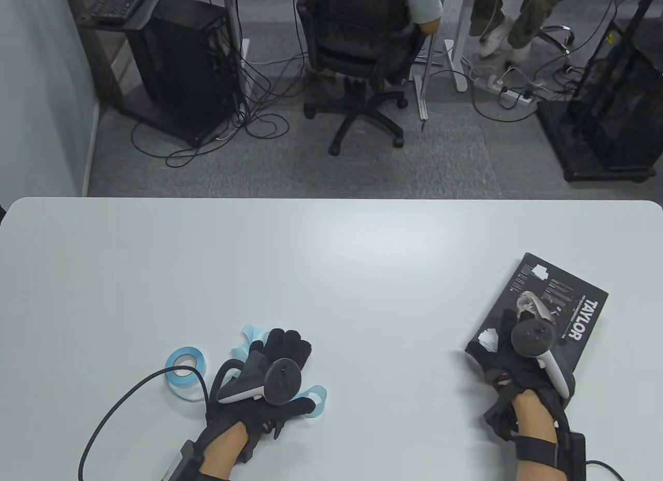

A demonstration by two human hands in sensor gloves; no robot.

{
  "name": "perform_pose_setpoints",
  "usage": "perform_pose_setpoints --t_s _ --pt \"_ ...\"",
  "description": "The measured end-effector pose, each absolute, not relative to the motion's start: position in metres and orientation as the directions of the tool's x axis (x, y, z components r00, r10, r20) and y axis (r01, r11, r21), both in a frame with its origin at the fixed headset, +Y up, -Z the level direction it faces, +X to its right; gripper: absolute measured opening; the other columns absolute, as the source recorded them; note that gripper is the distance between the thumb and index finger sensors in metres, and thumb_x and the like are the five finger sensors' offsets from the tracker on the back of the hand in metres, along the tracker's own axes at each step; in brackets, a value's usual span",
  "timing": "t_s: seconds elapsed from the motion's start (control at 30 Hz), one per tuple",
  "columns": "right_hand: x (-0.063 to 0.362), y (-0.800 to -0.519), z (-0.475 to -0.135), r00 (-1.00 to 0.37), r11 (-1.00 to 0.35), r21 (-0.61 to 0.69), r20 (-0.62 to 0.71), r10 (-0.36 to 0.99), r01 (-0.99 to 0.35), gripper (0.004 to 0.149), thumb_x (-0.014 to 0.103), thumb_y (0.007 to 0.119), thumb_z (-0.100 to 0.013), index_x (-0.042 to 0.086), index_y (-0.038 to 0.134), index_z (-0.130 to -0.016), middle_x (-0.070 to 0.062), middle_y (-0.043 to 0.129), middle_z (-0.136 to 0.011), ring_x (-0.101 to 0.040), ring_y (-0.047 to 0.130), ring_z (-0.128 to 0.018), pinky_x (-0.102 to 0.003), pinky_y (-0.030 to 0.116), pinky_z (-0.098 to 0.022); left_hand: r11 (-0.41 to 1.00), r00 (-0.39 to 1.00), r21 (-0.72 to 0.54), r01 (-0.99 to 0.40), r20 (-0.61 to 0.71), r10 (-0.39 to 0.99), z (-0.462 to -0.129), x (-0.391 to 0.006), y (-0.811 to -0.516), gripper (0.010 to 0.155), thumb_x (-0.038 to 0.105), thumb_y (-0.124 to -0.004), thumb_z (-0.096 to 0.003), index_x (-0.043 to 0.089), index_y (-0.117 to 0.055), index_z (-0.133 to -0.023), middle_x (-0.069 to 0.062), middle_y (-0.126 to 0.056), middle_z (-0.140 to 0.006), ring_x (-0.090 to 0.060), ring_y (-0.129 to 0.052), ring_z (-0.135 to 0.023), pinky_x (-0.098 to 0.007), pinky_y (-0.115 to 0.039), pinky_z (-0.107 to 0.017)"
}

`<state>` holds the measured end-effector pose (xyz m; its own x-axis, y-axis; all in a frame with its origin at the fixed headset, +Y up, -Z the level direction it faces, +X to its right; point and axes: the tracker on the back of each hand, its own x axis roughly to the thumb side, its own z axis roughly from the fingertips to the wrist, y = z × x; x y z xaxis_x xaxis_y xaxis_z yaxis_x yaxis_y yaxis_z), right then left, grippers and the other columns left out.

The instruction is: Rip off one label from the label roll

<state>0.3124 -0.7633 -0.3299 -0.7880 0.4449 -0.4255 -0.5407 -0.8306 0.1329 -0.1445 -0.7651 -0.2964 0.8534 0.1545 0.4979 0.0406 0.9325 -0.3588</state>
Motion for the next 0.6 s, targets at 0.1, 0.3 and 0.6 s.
perform_pose_setpoints --t_s 0.1,0.3,0.6 --pt "0.317 -0.771 -0.33 -0.775 -0.837 0.112 -0.459 0.435 -0.536 0.088 0.069 0.066 -0.038 0.04 0.007 -0.097 0.003 -0.01 -0.104 -0.026 -0.024 -0.094 -0.061 -0.019 -0.054 0.932 0.853 -0.36 0.038 0.497 0.158 -0.295 -0.145 -0.765 0.1 0.067 -0.06 -0.0422 0.017 0.005 -0.1 -0.013 0.01 -0.107 -0.043 0.002 -0.103 -0.067 -0.013 -0.068" --pt "0.314 -0.777 -0.332 -0.799 -0.857 0.144 -0.464 0.382 -0.494 0.085 0.069 0.066 -0.038 0.041 0.015 -0.1 0.004 -0.004 -0.108 -0.028 -0.017 -0.099 -0.065 -0.014 -0.06 0.931 0.858 -0.364 0.034 0.488 0.159 -0.294 -0.146 -0.765 0.1 0.067 -0.06 -0.0423 0.017 0.005 -0.1 -0.013 0.009 -0.107 -0.043 0.002 -0.103 -0.066 -0.014 -0.068" --pt "0.284 -0.779 -0.337 -0.862 -0.873 0.204 -0.365 0.352 -0.443 0.082 0.07 0.065 -0.038 0.042 0.021 -0.102 0.004 0.0 -0.11 -0.032 -0.01 -0.103 -0.069 -0.007 -0.063 0.931 0.854 -0.36 0.055 0.5 0.143 -0.296 -0.142 -0.764 0.1 0.066 -0.06 -0.0422 0.017 0.005 -0.1 -0.013 0.009 -0.108 -0.042 0.002 -0.103 -0.066 -0.014 -0.068"
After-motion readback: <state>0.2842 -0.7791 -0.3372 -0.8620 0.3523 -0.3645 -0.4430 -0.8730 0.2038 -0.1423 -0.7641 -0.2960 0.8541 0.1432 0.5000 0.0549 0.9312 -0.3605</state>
